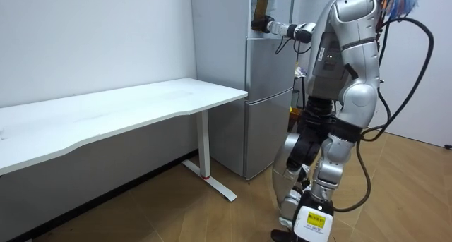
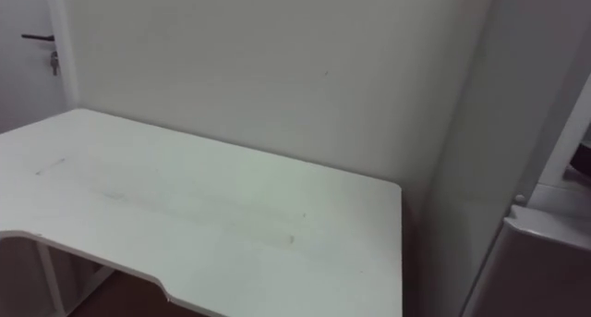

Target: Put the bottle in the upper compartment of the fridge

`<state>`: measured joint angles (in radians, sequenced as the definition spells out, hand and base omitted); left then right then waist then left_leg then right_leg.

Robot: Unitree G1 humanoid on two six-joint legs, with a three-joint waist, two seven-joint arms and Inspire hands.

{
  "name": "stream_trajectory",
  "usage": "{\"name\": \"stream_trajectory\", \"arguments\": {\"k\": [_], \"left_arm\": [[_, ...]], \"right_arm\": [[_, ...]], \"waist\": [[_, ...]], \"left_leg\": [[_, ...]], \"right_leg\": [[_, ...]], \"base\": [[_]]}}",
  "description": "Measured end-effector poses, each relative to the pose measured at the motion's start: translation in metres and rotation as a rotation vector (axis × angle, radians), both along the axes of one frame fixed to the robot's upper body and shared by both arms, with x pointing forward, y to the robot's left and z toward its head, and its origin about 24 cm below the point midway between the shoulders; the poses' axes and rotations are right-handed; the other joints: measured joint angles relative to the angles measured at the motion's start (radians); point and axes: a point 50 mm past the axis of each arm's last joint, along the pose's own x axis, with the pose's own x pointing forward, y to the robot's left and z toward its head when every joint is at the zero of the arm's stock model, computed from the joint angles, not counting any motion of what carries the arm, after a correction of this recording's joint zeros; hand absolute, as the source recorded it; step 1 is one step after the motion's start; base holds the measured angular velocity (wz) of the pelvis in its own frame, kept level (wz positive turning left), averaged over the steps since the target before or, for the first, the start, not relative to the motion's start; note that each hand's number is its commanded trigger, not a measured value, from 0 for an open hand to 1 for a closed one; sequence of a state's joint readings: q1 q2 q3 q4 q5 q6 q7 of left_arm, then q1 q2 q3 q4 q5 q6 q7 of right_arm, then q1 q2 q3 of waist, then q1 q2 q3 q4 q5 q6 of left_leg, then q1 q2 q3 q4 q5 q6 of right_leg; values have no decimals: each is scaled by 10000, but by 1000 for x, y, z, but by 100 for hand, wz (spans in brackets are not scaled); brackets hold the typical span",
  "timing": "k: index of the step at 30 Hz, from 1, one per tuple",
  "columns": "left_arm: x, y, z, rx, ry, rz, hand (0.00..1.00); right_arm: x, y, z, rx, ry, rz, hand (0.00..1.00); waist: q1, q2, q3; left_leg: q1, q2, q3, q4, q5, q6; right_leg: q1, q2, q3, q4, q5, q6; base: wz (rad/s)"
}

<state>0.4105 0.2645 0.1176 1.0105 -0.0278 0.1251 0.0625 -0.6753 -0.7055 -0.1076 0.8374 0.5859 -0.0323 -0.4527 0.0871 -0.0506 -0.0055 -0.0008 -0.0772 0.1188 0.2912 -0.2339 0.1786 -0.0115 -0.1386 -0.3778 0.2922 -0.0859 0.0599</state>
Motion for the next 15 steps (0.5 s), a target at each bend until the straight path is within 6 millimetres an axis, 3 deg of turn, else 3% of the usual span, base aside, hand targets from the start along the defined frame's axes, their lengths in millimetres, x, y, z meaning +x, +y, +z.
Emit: {"name": "stream_trajectory", "arguments": {"k": [15], "left_arm": [[-4,-1,1,-94,53,-25,0]], "right_arm": [[-1,-1,-8,35,282,443,0]], "waist": [[-84,-124,-18]], "left_leg": [[124,22,-1,-10,-7,-1]], "right_leg": [[146,16,-92,-47,1,-1]], "base": [[0]]}}
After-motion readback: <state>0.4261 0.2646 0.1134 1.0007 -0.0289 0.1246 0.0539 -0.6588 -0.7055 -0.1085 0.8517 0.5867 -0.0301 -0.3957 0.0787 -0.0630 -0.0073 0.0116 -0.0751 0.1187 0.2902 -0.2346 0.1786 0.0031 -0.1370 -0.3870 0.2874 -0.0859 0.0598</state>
